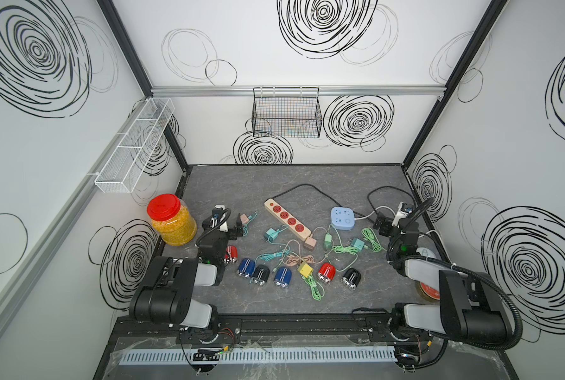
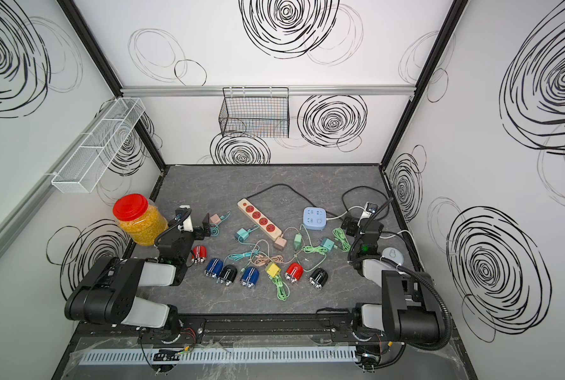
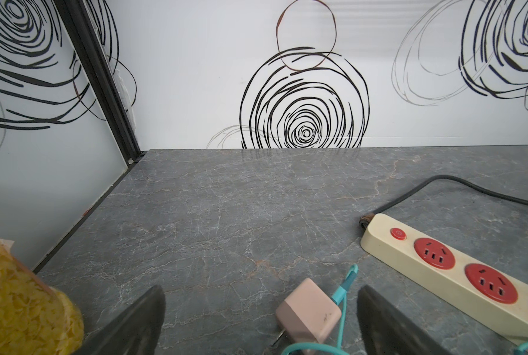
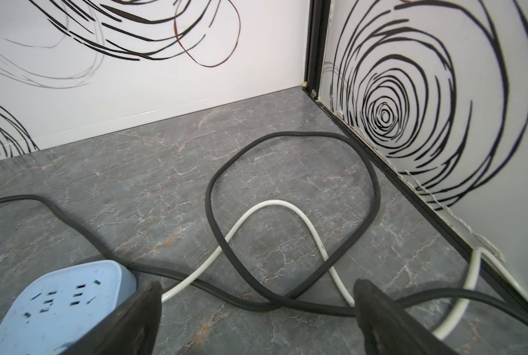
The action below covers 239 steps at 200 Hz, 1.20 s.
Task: Unplug the electric shaver
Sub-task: Reset both arms
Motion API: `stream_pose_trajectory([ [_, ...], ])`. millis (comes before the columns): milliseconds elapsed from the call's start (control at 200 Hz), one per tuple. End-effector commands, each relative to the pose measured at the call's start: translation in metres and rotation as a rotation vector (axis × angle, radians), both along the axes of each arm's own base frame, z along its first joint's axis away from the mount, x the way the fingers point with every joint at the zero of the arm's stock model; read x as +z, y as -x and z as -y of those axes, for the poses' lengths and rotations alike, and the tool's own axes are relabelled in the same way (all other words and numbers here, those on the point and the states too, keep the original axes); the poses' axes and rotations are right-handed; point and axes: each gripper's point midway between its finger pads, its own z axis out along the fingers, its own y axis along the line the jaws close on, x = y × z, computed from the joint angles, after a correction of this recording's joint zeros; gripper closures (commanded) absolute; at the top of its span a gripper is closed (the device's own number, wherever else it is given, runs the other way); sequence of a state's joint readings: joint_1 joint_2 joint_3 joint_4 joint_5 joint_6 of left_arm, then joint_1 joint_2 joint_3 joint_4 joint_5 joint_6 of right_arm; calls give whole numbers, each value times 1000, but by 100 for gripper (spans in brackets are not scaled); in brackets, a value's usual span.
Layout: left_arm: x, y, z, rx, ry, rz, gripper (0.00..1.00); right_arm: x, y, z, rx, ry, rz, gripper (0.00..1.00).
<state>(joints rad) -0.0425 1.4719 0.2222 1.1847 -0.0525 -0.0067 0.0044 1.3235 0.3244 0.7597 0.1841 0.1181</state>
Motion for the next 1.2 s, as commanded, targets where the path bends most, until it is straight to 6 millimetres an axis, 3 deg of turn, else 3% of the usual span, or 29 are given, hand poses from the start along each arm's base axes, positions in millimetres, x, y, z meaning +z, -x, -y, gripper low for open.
stream_pose_trajectory([
  [0, 15, 0, -1, -3, -17, 67, 1, 4, -4, -10, 51, 57, 39, 0],
  [475, 14, 0, -2, -2, -17, 65, 1, -17, -20, -16, 149, 6, -26, 0],
  [1191, 15, 0, -4, 19, -15, 65, 1, -16, -18, -16, 150, 8, -17, 0],
])
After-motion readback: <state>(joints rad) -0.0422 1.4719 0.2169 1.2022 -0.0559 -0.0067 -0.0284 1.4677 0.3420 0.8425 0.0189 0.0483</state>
